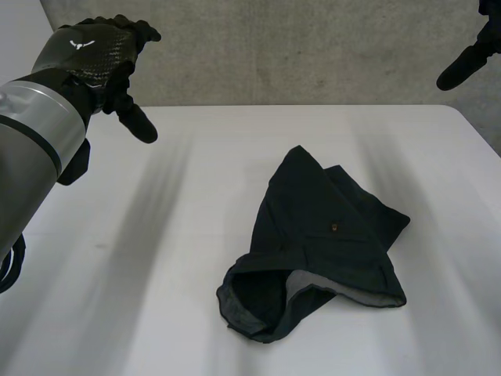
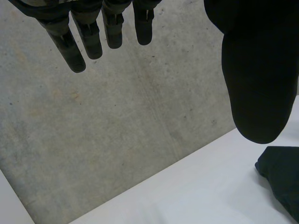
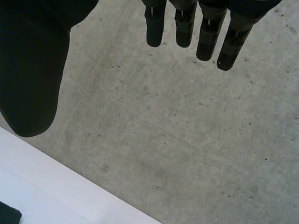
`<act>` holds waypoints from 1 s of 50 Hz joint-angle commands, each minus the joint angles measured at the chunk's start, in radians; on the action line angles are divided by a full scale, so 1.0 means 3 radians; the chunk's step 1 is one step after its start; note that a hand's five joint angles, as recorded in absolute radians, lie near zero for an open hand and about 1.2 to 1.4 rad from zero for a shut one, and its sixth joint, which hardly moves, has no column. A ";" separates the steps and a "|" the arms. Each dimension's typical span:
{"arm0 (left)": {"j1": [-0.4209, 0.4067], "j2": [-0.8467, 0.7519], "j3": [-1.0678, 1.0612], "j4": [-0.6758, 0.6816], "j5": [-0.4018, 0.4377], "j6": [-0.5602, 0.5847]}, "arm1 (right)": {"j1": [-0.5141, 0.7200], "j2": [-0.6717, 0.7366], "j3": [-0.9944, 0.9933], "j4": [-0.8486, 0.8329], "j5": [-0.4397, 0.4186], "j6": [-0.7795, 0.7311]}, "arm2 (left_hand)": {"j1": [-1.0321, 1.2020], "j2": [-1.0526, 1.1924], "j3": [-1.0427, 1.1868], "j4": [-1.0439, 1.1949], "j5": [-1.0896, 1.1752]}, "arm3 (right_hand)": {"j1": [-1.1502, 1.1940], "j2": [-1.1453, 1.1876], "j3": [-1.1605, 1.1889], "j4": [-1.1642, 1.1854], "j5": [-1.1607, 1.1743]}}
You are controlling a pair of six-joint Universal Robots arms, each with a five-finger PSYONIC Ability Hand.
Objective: Fold the shorts.
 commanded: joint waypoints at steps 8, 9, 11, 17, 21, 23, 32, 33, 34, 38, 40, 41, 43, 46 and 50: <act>-0.0192 -0.0079 -0.0161 -0.0320 0.0048 0.0018 | 0.0012 0.0021 0.0277 -0.0004 -0.0215 -0.0386 | -0.0045 -0.0043 -0.0054 -0.0054 -0.0140 | -0.0103 -0.0167 -0.0123 -0.0211 -0.0244; -0.0217 -0.0120 -0.0222 -0.0320 0.0048 0.0013 | 0.0012 0.0016 0.0344 -0.0019 -0.0241 -0.0432 | -0.0036 -0.0034 -0.0045 -0.0044 -0.0130 | -0.0103 -0.0167 -0.0123 -0.0211 -0.0244; -0.0360 -0.0227 -0.0441 -0.0269 0.0043 -0.0002 | 0.0012 0.0016 0.0558 -0.0050 -0.0313 -0.0560 | -0.0036 -0.0034 -0.0044 -0.0044 -0.0130 | -0.0103 -0.0167 -0.0123 -0.0211 -0.0244; -0.0841 -0.0493 -0.0836 0.0155 0.0038 -0.0012 | -0.0024 0.0062 0.1141 -0.0285 -0.0533 -0.0662 | 0.0013 0.0015 0.0004 0.0005 -0.0081 | -0.0103 -0.0167 -0.0123 -0.0211 -0.0244; -0.0918 -0.0825 -0.1005 0.0478 0.0038 -0.0017 | -0.0039 0.0098 0.1596 -0.0576 -0.0614 -0.0662 | 0.0023 0.0025 0.0014 0.0015 -0.0071 | -0.0103 -0.0167 -0.0123 -0.0211 -0.0244; -0.0933 -0.0958 -0.1031 0.0615 0.0033 -0.0038 | -0.0039 0.0098 0.1857 -0.0786 -0.0625 -0.0662 | 0.0042 0.0045 0.0034 0.0034 -0.0052 | -0.0103 -0.0167 -0.0123 -0.0211 -0.0244; -0.0990 -0.1434 -0.0811 0.0790 0.0013 -0.0084 | -0.0039 0.0103 0.2430 -0.1395 -0.0635 -0.0678 | 0.1107 0.1109 0.1098 0.1098 0.1012 | -0.0103 -0.0167 -0.0123 -0.0211 -0.0244; -0.0990 -0.1469 -0.0781 0.0805 0.0008 -0.0084 | -0.0039 0.0113 0.2461 -0.1435 -0.0635 -0.0678 | 0.1545 0.1547 0.1536 0.1537 0.1451 | -0.0103 -0.0167 -0.0123 -0.0211 -0.0244; -0.0990 -0.1525 -0.0704 0.0841 -0.0053 -0.0079 | -0.0034 0.0118 0.2471 -0.1451 -0.0635 -0.0678 | 0.3042 0.3044 0.3033 0.3033 0.2947 | -0.0103 -0.0167 -0.0123 -0.0211 -0.0244; -0.0923 -0.1531 -0.0541 0.0973 -0.0476 -0.0079 | -0.0034 0.0169 0.2487 -0.1461 -0.0635 -0.0688 | 0.4015 0.4017 0.4006 0.4006 0.3920 | -0.0103 -0.0167 -0.0123 -0.0211 -0.0244; -0.0847 -0.1511 -0.0494 0.1035 -0.0697 -0.0053 | -0.0034 0.0169 0.2492 -0.1461 -0.0635 -0.0703 | 0.4015 0.4017 0.4006 0.4006 0.3920 | -0.0103 -0.0167 -0.0123 -0.0211 -0.0244; -0.0791 -0.1480 -0.0474 0.1081 -0.0799 -0.0043 | -0.0034 0.0174 0.2497 -0.1461 -0.0635 -0.0724 | 0.4015 0.4017 0.4006 0.4006 0.3920 | -0.0103 -0.0167 -0.0123 -0.0211 -0.0244; -0.0556 -0.1322 -0.0397 0.1250 -0.0994 -0.0018 | -0.0034 0.0169 0.2497 -0.1461 -0.0635 -0.0729 | 0.4015 0.4017 0.4006 0.4006 0.3920 | -0.0103 -0.0167 -0.0123 -0.0211 -0.0244; -0.0158 -0.1082 -0.0265 0.1438 -0.1000 0.0110 | -0.0034 0.0169 0.2497 -0.1461 -0.0635 -0.0734 | 0.4015 0.4017 0.4006 0.4006 0.3920 | -0.0103 -0.0167 -0.0123 -0.0211 -0.0244; 0.0160 -0.0954 -0.0004 0.1582 -0.0969 0.0457 | -0.0019 0.0164 0.2522 -0.1466 -0.0645 -0.0734 | 0.4015 0.4017 0.4006 0.4006 0.3920 | -0.0103 -0.0167 -0.0123 -0.0211 -0.0244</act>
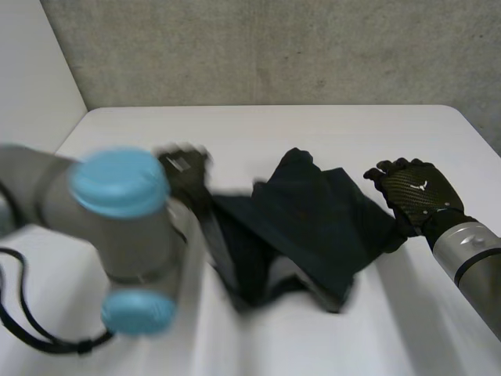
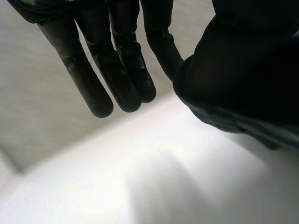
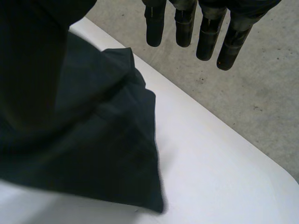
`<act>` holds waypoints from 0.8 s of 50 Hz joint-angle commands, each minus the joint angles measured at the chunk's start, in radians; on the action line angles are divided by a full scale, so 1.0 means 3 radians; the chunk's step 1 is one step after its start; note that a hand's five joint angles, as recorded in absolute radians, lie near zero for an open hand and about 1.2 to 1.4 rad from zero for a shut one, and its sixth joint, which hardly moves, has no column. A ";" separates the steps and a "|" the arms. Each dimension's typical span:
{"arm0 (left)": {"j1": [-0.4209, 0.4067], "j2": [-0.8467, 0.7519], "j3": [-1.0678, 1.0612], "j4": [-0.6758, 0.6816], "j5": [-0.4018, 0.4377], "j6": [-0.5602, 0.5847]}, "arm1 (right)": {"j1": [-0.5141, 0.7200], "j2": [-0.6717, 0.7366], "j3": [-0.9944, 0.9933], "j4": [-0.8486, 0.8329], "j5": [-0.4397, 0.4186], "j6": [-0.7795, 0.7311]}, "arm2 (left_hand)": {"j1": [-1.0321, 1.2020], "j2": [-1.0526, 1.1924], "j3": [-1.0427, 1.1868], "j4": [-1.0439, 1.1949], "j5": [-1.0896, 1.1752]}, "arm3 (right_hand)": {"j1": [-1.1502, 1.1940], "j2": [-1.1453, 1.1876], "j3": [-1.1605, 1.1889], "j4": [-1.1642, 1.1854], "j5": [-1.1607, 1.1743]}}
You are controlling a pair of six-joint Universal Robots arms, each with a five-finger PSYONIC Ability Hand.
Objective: Fold the shorts.
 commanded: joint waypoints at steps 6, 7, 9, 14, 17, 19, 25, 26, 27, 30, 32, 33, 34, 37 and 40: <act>0.0478 0.0366 0.0661 0.0388 0.0092 0.0710 | 0.0039 -0.0002 0.0036 0.0008 0.0005 -0.0013 | 0.0853 0.0673 0.0700 0.0660 0.0814 | -0.0103 -0.0168 -0.0123 -0.0211 -0.0244; 0.0448 0.0366 0.0681 0.0398 0.0102 0.0710 | 0.0039 -0.0002 0.0047 0.0008 0.0005 -0.0013 | 0.0853 0.0673 0.0700 0.0660 0.0814 | -0.0103 -0.0168 -0.0123 -0.0211 -0.0244; 0.0345 0.0371 0.0717 0.0419 0.0112 0.0710 | 0.0039 -0.0002 0.0052 0.0008 0.0005 -0.0018 | 0.0853 0.0673 0.0700 0.0660 0.0814 | -0.0103 -0.0168 -0.0123 -0.0211 -0.0244; -0.0140 0.0315 0.0697 0.0429 0.0184 0.0705 | 0.0044 -0.0002 0.0072 0.0003 0.0010 -0.0023 | 0.0853 0.0673 0.0700 0.0660 0.0814 | -0.0103 -0.0168 -0.0123 -0.0211 -0.0244; -0.0513 0.0162 0.0676 0.0429 0.0322 0.0695 | 0.0039 0.0004 0.0077 0.0008 0.0010 -0.0018 | 0.0853 0.0673 0.0700 0.0660 0.0814 | -0.0103 -0.0168 -0.0123 -0.0211 -0.0244; -0.0677 0.0029 0.0676 0.0419 0.0388 0.0700 | 0.0034 0.0004 0.0077 0.0003 0.0015 -0.0018 | 0.0853 0.0673 0.0700 0.0660 0.0814 | -0.0103 -0.0168 -0.0123 -0.0211 -0.0244; -0.1142 -0.0365 0.0661 0.0403 0.0414 0.0705 | 0.0004 0.0014 0.0088 0.0003 0.0021 -0.0018 | 0.0853 0.0673 0.0700 0.0660 0.0814 | -0.0103 -0.0168 -0.0123 -0.0211 -0.0244; -0.1178 -0.0390 0.0661 0.0398 0.0414 0.0705 | -0.0002 0.0014 0.0088 0.0003 0.0021 -0.0018 | 0.0853 0.0673 0.0700 0.0660 0.0814 | -0.0103 -0.0168 -0.0123 -0.0211 -0.0244; -0.1239 -0.0426 0.0641 0.0398 0.0419 0.0705 | -0.0002 0.0014 0.0093 0.0003 0.0021 -0.0018 | 0.0680 0.0500 0.0527 0.0487 0.0641 | -0.0103 -0.0168 -0.0123 -0.0211 -0.0244; -0.1296 -0.0431 0.0605 0.0393 0.0424 0.0715 | -0.0007 0.0014 0.0098 0.0003 0.0015 -0.0018 | -0.0871 -0.1051 -0.1024 -0.1064 -0.0910 | -0.0103 -0.0168 -0.0123 -0.0211 -0.0244; -0.1317 -0.0401 0.0564 0.0393 0.0419 0.0741 | -0.0007 0.0014 0.0098 0.0003 0.0015 -0.0018 | -0.2567 -0.2747 -0.2720 -0.2760 -0.2606 | -0.0103 -0.0168 -0.0123 -0.0211 -0.0244; -0.1317 -0.0375 0.0554 0.0393 0.0419 0.0741 | -0.0007 0.0014 0.0098 0.0003 0.0015 -0.0018 | -0.2658 -0.2838 -0.2811 -0.2851 -0.2697 | -0.0103 -0.0168 -0.0123 -0.0211 -0.0244; -0.1317 -0.0345 0.0549 0.0388 0.0419 0.0741 | -0.0007 0.0014 0.0098 0.0003 0.0015 -0.0018 | -0.2688 -0.2868 -0.2841 -0.2881 -0.2727 | -0.0103 -0.0168 -0.0123 -0.0211 -0.0244; -0.1312 -0.0171 0.0503 0.0373 0.0419 0.0751 | -0.0002 0.0014 0.0098 0.0003 0.0015 -0.0018 | -0.2786 -0.2966 -0.2939 -0.2979 -0.2825 | -0.0103 -0.0168 -0.0123 -0.0211 -0.0244; -0.1250 -0.0002 0.0411 0.0312 0.0424 0.0766 | 0.0003 0.0014 0.0098 0.0003 0.0010 -0.0018 | -0.2825 -0.3005 -0.2978 -0.3018 -0.2864 | -0.0103 -0.0168 -0.0123 -0.0211 -0.0244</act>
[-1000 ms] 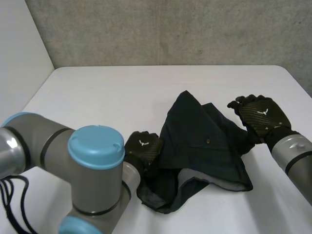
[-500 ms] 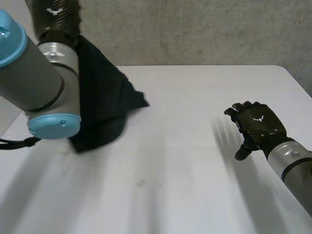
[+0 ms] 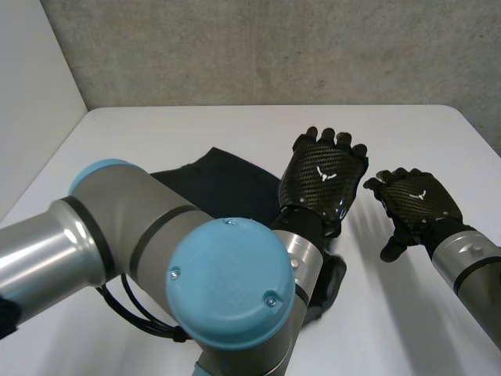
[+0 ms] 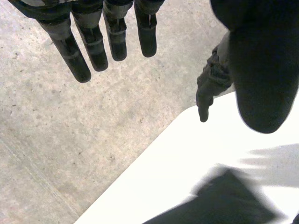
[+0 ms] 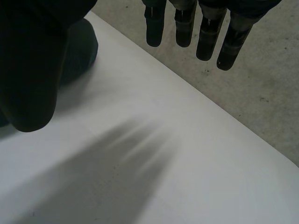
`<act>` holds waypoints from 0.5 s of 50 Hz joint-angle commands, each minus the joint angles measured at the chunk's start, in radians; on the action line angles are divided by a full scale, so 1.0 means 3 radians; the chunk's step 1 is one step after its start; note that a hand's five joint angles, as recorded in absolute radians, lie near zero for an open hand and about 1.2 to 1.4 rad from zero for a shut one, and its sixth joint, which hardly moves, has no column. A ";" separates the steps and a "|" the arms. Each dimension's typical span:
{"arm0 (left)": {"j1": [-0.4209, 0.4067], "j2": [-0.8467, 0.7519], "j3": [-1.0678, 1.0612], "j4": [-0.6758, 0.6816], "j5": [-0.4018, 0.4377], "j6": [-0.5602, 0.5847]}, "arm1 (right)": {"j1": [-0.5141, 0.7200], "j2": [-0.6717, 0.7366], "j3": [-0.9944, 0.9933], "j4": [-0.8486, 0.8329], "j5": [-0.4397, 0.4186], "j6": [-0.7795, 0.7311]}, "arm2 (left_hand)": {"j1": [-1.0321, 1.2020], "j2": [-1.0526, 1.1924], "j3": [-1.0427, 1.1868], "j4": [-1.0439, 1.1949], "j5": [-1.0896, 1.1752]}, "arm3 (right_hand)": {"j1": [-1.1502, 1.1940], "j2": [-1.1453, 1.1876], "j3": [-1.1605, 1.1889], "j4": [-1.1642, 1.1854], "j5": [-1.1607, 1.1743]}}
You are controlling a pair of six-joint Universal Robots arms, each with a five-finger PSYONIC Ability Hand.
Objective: Fold the shorts.
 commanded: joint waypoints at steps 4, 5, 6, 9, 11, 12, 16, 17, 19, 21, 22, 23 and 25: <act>0.0209 0.0622 -0.0273 -0.0208 -0.0004 0.0009 | 0.0011 -0.0005 -0.0005 0.0031 -0.0012 0.0025 | -0.0135 -0.0145 -0.0170 -0.0132 -0.0113 | -0.0103 -0.0168 -0.0123 -0.0211 -0.0244; 0.0250 0.0678 -0.0299 -0.0244 0.0001 0.0004 | 0.0021 -0.0010 -0.0010 0.0051 0.0004 0.0056 | -0.0135 -0.0145 -0.0170 -0.0132 -0.0113 | -0.0103 -0.0168 -0.0123 -0.0211 -0.0244; 0.0306 0.0790 -0.0355 -0.0320 0.0001 -0.0011 | 0.0026 -0.0010 -0.0010 0.0056 0.0004 0.0056 | -0.0145 -0.0155 -0.0179 -0.0142 -0.0123 | -0.0103 -0.0168 -0.0123 -0.0211 -0.0244; 0.0388 0.0934 -0.0432 -0.0423 0.0001 -0.0021 | 0.0021 -0.0015 -0.0025 0.0143 0.0009 0.0087 | -0.0145 -0.0155 -0.0179 -0.0142 -0.0123 | -0.0103 -0.0168 -0.0123 -0.0211 -0.0244; 0.0465 0.1046 -0.0498 -0.0484 -0.0004 -0.0027 | 0.0047 -0.0026 -0.0035 0.0220 0.0014 0.0117 | -0.0174 -0.0184 -0.0209 -0.0171 -0.0152 | -0.0103 -0.0168 -0.0123 -0.0211 -0.0244; 0.0496 0.1082 -0.0519 -0.0495 -0.0004 -0.0032 | 0.0052 -0.0031 -0.0041 0.0271 0.0009 0.0133 | -0.0184 -0.0194 -0.0218 -0.0181 -0.0162 | -0.0103 -0.0168 -0.0123 -0.0211 -0.0244; 0.0685 0.1184 -0.0662 -0.0505 -0.0004 -0.0062 | 0.0154 -0.0036 -0.0066 0.0430 -0.0017 0.0204 | -0.0194 -0.0204 -0.0228 -0.0191 -0.0172 | -0.0103 -0.0168 -0.0123 -0.0211 -0.0244; 0.0726 0.1195 -0.0688 -0.0505 -0.0004 -0.0072 | 0.0195 -0.0031 -0.0097 0.0435 -0.0017 0.0250 | -0.0203 -0.0214 -0.0238 -0.0201 -0.0181 | -0.0103 -0.0168 -0.0123 -0.0211 -0.0244; 0.0818 0.1200 -0.0764 -0.0510 -0.0004 -0.0113 | 0.0216 -0.0011 -0.0117 0.0435 -0.0022 0.0301 | -0.0194 -0.0204 -0.0228 -0.0191 -0.0172 | -0.0103 -0.0168 -0.0123 -0.0211 -0.0244; 0.0859 0.1200 -0.0815 -0.0510 -0.0004 -0.0154 | 0.0226 0.0071 -0.0143 0.0430 -0.0022 0.0424 | -0.0184 -0.0194 -0.0219 -0.0181 -0.0162 | -0.0103 -0.0168 -0.0123 -0.0211 -0.0244; 0.0894 0.1200 -0.0876 -0.0510 0.0001 -0.0220 | 0.0241 0.0122 -0.0153 0.0430 -0.0022 0.0465 | -0.0184 -0.0194 -0.0219 -0.0181 -0.0162 | -0.0103 -0.0168 -0.0123 -0.0211 -0.0244; 0.0915 0.1200 -0.0912 -0.0510 0.0011 -0.0256 | 0.0297 0.0229 -0.0183 0.0425 -0.0022 0.0541 | -0.0184 -0.0194 -0.0219 -0.0181 -0.0162 | -0.0103 -0.0168 -0.0123 -0.0211 -0.0244; 0.0966 0.1220 -0.1025 -0.0505 0.0021 -0.0389 | 0.0425 0.0316 -0.0229 0.0419 -0.0012 0.0603 | -0.0184 -0.0194 -0.0219 -0.0181 -0.0162 | -0.0103 -0.0168 -0.0123 -0.0211 -0.0244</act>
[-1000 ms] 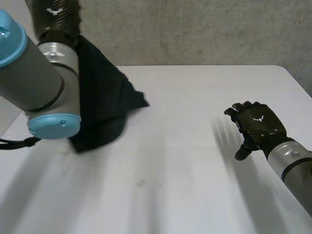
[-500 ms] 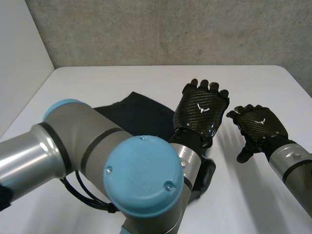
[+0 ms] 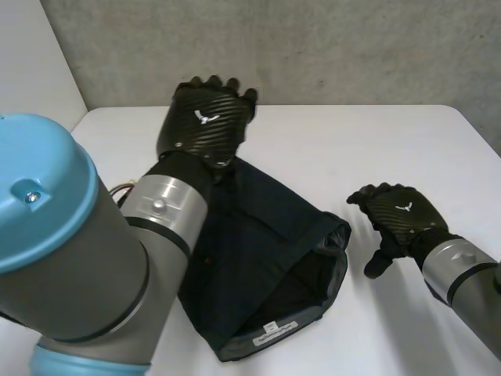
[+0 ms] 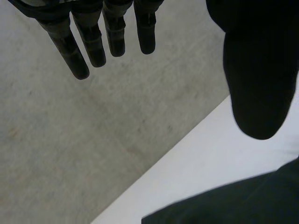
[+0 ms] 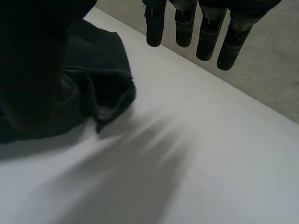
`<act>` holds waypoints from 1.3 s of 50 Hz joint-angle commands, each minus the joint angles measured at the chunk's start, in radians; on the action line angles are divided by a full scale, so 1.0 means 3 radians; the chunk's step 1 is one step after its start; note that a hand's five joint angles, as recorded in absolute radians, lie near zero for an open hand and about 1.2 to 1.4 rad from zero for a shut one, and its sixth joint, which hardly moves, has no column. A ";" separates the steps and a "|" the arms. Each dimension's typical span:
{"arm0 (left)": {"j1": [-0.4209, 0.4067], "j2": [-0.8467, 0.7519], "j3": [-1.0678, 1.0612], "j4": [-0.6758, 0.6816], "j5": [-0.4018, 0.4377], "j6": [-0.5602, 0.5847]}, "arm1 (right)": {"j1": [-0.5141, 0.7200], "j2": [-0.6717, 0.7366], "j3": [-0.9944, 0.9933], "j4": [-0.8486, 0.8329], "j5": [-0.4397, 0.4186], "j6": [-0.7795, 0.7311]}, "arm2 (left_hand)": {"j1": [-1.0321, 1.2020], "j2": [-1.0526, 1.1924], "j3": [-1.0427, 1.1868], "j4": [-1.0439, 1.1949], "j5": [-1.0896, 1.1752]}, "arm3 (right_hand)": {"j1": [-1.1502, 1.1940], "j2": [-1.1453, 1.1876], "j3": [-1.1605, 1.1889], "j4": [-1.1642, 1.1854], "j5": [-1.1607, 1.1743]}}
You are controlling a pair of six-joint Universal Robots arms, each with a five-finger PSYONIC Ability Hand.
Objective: Fold the shorts.
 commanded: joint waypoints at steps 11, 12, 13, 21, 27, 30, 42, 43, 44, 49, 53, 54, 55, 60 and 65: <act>0.0414 0.0183 -0.0626 0.0081 0.0111 -0.0753 | 0.0613 0.0819 -0.0445 -0.0385 0.0368 0.0282 | -0.0083 -0.0038 -0.0038 -0.0037 -0.0007 | -0.0080 -0.0145 -0.0100 -0.0188 -0.0221; 0.0425 0.0188 -0.0652 0.0096 0.0132 -0.0753 | 0.0618 0.0860 -0.0481 -0.0395 0.0404 0.0272 | -0.0083 -0.0038 -0.0038 -0.0037 -0.0007 | 0.0135 0.0070 0.0115 0.0026 -0.0007; 0.0440 0.0188 -0.0667 0.0106 0.0137 -0.0753 | 0.0623 0.0906 -0.0522 -0.0400 0.0445 0.0257 | -0.0083 -0.0038 -0.0038 -0.0037 -0.0007 | 0.0370 0.0304 0.0349 0.0261 0.0228; 0.0532 0.0193 -0.0867 0.0234 0.0158 -0.0758 | 0.0592 0.1260 -0.0962 -0.0415 0.0828 -0.0116 | -0.0083 -0.0038 -0.0038 -0.0037 -0.0007 | 0.3970 0.3905 0.3950 0.3861 0.3828; 0.0583 0.0193 -0.0949 0.0250 0.0158 -0.0753 | 0.0297 0.1295 -0.1263 -0.0558 0.0844 -0.0745 | -0.0083 -0.0038 -0.0038 -0.0037 -0.0007 | 0.3970 0.3905 0.3950 0.3861 0.3828; 0.0629 0.0193 -0.0954 0.0250 0.0158 -0.0753 | -0.0071 0.1316 -0.1442 -0.0640 0.0824 -0.1041 | -0.0083 -0.0038 -0.0038 -0.0037 -0.0007 | 0.3970 0.3905 0.3950 0.3861 0.3828; 0.0813 0.0065 -0.0842 0.0464 0.0163 -0.0722 | -0.0241 0.1495 -0.1857 -0.0901 -0.0583 -0.1221 | -0.0151 -0.0107 -0.0106 -0.0106 -0.0075 | 0.0718 0.0653 0.0698 0.0610 0.0577; 0.0818 -0.0021 -0.0786 0.0490 0.0168 -0.0712 | -0.0231 0.1480 -0.1852 -0.0886 -0.0568 -0.1206 | -0.0141 -0.0097 -0.0096 -0.0096 -0.0065 | 0.0482 0.0417 0.0462 0.0374 0.0340; 0.0828 -0.0067 -0.0750 0.0495 0.0168 -0.0712 | -0.0216 0.1464 -0.1842 -0.0856 -0.0532 -0.1201 | -0.0151 -0.0107 -0.0106 -0.0106 -0.0075 | 0.0412 0.0347 0.0392 0.0303 0.0270; 0.0915 -0.0323 -0.0530 0.0475 0.0270 -0.0631 | -0.0205 0.1199 -0.1775 -0.0325 0.0100 -0.1175 | -0.0151 -0.0107 -0.0106 -0.0106 -0.0075 | 0.0509 0.0443 0.0488 0.0400 0.0367; 0.0946 -0.0558 -0.0417 0.0444 0.0530 -0.0498 | -0.0190 0.1030 -0.1760 0.0166 0.0598 -0.1073 | -0.0083 -0.0038 -0.0038 -0.0037 -0.0007 | 0.0851 0.0786 0.0831 0.0742 0.0709; 0.0946 -0.0604 -0.0392 0.0439 0.0576 -0.0457 | -0.0185 0.1009 -0.1755 0.0254 0.0654 -0.1038 | -0.0073 -0.0028 -0.0028 -0.0028 0.0003 | 0.0881 0.0815 0.0860 0.0772 0.0739; 0.0946 -0.0640 -0.0371 0.0439 0.0602 -0.0431 | -0.0165 0.0979 -0.1739 0.0401 0.0746 -0.0926 | -0.0053 -0.0009 -0.0008 -0.0008 0.0023 | 0.0890 0.0825 0.0870 0.0782 0.0749; 0.0931 -0.1002 -0.0152 0.0419 0.0659 -0.0176 | -0.0134 0.0922 -0.1734 0.0673 0.0691 -0.0659 | 0.0034 0.0079 0.0080 0.0080 0.0111 | 0.0891 0.0825 0.0870 0.0782 0.0749; 0.0915 -0.1284 0.0094 0.0342 0.0664 0.0024 | -0.0103 0.1054 -0.1831 0.0720 0.0410 -0.0531 | 0.0064 0.0109 0.0109 0.0109 0.0140 | 0.0890 0.0825 0.0870 0.0782 0.0749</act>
